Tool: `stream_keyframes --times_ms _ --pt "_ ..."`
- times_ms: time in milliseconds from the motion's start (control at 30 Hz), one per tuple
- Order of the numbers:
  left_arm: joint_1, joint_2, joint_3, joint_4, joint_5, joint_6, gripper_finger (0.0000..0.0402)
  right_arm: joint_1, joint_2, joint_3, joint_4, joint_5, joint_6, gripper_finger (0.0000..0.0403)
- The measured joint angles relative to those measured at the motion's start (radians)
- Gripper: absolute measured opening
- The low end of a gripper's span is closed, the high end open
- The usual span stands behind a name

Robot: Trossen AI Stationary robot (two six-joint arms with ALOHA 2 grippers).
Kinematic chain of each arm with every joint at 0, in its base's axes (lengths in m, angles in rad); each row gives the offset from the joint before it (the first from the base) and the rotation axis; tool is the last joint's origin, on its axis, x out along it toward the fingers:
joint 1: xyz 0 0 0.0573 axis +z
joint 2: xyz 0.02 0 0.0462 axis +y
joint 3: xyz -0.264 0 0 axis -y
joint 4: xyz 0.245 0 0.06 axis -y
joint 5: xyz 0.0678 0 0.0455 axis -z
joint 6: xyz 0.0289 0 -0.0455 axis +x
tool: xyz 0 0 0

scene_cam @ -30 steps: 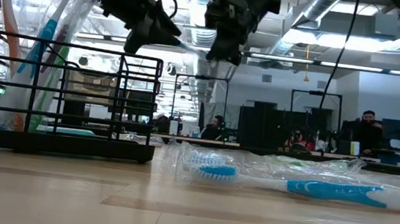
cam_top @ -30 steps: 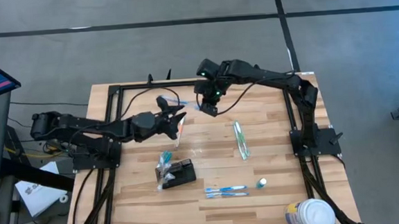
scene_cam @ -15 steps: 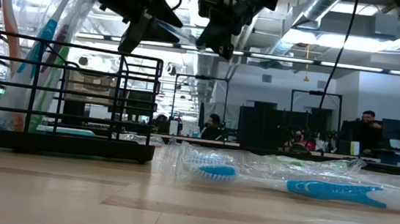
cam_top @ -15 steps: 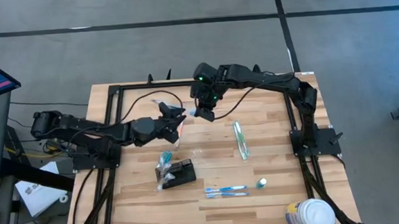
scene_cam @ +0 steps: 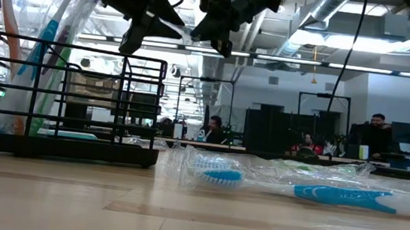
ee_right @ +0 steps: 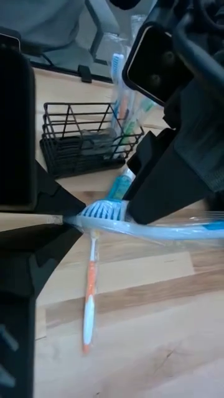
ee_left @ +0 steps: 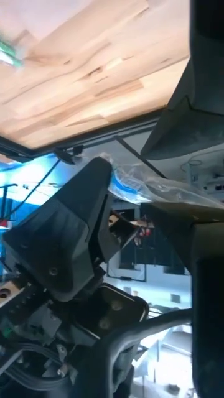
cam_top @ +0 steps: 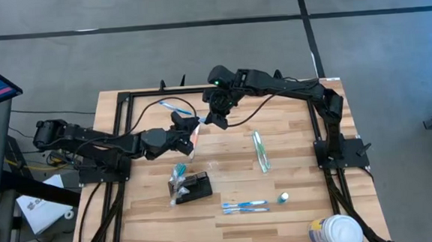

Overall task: Pick & Place toothbrushing station
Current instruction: Put the white blue toothbrush into the black toothbrush rack

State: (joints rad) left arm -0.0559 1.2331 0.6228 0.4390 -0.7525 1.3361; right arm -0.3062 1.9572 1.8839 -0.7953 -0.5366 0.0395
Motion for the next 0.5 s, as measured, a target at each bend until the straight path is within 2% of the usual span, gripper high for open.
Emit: stream_keyframes --times_ms 233,500 --pt "-0.006 0.000 0.000 0.031 -0.004 0.000 0.0095 0.011 0.000 0.000 0.017 -0.009 0.015 0.0008" --pt "-0.006 0.000 0.000 0.042 -0.026 0.026 0.0092 0.022 0.000 0.000 0.023 -0.010 0.018 0.0008"
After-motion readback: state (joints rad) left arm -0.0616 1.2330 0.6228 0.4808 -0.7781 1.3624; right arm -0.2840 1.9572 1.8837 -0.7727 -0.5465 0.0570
